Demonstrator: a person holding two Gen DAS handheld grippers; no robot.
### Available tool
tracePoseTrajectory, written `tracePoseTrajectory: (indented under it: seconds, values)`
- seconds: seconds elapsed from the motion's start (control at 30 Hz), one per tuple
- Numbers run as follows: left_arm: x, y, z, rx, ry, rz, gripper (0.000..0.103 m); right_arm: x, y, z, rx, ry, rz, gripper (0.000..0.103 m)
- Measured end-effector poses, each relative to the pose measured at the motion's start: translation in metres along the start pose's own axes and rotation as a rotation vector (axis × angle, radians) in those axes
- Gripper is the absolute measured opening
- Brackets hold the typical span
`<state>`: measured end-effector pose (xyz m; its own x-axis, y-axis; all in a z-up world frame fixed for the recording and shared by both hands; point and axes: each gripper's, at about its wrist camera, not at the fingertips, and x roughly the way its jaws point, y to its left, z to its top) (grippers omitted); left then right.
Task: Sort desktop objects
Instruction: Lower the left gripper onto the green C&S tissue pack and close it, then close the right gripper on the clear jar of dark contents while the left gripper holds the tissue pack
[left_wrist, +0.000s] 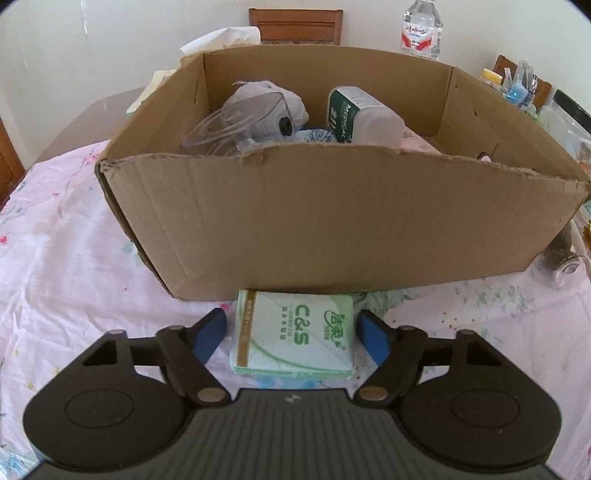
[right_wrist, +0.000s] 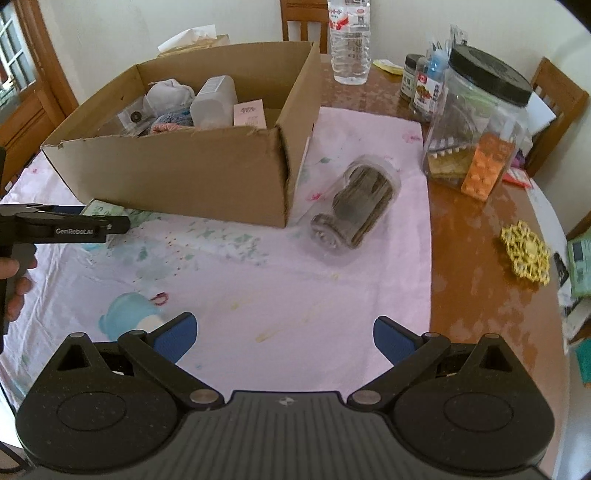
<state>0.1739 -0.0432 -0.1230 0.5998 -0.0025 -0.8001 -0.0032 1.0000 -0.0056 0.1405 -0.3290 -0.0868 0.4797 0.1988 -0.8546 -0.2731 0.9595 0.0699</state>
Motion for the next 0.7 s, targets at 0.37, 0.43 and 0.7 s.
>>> tracePoseTrajectory:
  seconds: [0.37, 0.43, 0.7]
  values:
    - [0.001, -0.005, 0.005, -0.047, 0.004, 0.031, 0.064, 0.008, -0.04, 0.045, -0.214, -0.058, 0.068, 0.103]
    - [0.002, -0.005, 0.006, -0.053, 0.006, 0.035, 0.064, 0.012, -0.047, 0.056, -0.257, -0.063, 0.095, 0.103]
    - [0.003, -0.007, 0.008, -0.082, 0.014, 0.057, 0.064, 0.036, -0.067, 0.091, -0.389, -0.045, 0.218, 0.103]
